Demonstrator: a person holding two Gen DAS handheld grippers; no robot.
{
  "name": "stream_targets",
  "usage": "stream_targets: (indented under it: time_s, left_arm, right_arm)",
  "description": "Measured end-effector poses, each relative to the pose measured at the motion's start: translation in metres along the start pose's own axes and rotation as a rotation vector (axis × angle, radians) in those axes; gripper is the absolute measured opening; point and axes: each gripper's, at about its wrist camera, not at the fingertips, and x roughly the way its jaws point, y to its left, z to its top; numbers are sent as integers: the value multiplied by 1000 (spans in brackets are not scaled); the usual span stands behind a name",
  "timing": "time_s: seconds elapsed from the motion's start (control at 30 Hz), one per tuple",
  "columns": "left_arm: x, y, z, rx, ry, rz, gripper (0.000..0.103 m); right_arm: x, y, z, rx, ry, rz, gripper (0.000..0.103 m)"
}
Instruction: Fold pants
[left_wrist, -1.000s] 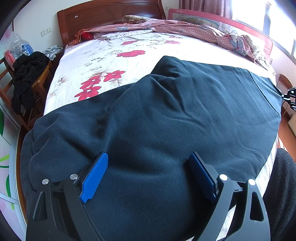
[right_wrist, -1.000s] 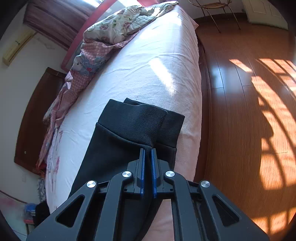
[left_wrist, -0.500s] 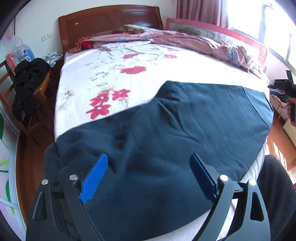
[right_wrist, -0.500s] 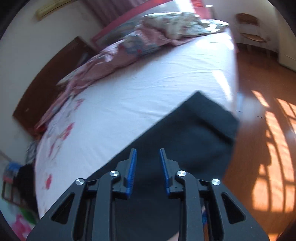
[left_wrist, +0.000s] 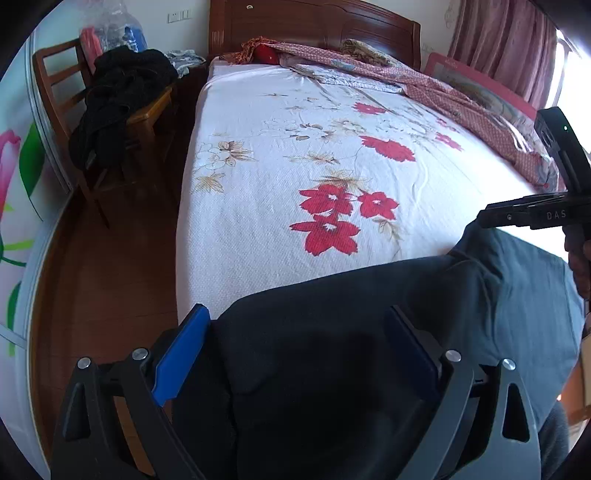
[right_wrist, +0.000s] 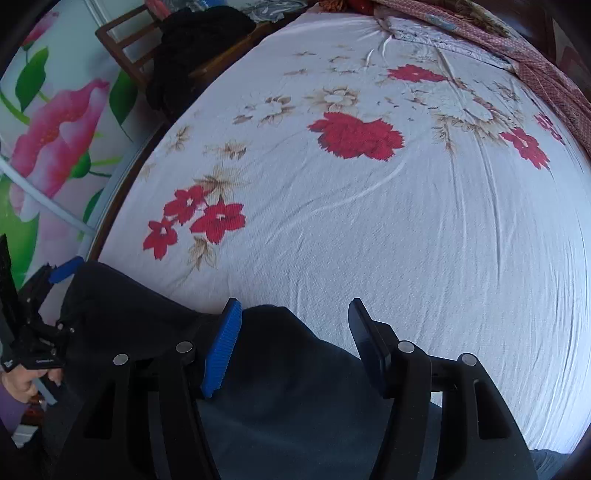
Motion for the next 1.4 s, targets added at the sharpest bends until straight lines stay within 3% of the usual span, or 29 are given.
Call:
stream_targets:
  time_s: [0.03, 0.13, 0.2, 0.27, 0.3, 0.43, 0.53, 0.6, 0.67, 0.73, 0.83, 0.93, 0.97, 1.07, 1.17, 1.27, 1.4]
  left_arm:
    - [1, -1, -2, 14, 1, 20, 95]
    - [8, 2, -10, 5, 11, 68, 97]
    - [13, 15, -17, -71, 30, 73, 101]
    - [23, 39, -23, -242, 86, -16, 101]
    - [21, 42, -23, -265, 79, -23, 101]
    - [15, 32, -21, -214, 78, 21, 101]
    - [-3, 26, -15, -204, 70, 84, 101]
    - [-22, 13, -9, -152, 9, 98, 101]
    - [-35, -8, 2, -66, -48, 56, 101]
    - [-35, -33, 17, 24, -79, -67, 101]
    - [-7, -66, 32, 120, -3, -178, 101]
    - [35, -69, 30, 111, 107, -99, 101]
    - [44, -63, 30, 85, 129, -89, 100]
    - [54, -51, 39, 60, 107, 35, 101]
    - [66, -24, 44, -52, 130, 0, 101]
    - [66, -30, 39, -15, 119, 28, 101]
    - [55, -28, 40, -36, 107, 22, 101]
  right_arm:
    - [3, 1, -3, 17, 8, 2, 3]
    - [-4, 8, -11, 13, -48, -77, 3]
    - [-5, 1, -9, 75, -104, -105, 2]
    - [5, -11, -10, 124, -108, -165, 0]
    - [12, -20, -15, 169, -93, -108, 0]
    - [-15, -44, -40, 344, -210, -39, 0]
    - [-45, -25, -56, 321, -268, 74, 0]
    - [-50, -5, -60, 274, -277, 141, 0]
    - [-44, 15, -56, 222, -266, 196, 0]
    - [-30, 33, -51, 192, -227, 227, 0]
    - [-5, 57, -46, 133, -152, 233, 0]
    - [25, 69, -45, 70, -88, 133, 0]
    - [29, 68, -45, 89, -104, 137, 0]
    - [33, 72, -42, 102, -120, 108, 0]
    - [33, 81, -38, 49, -117, 60, 0]
    - [22, 66, -36, 141, -108, 130, 0]
    - [-22, 59, -68, 226, -198, 189, 0]
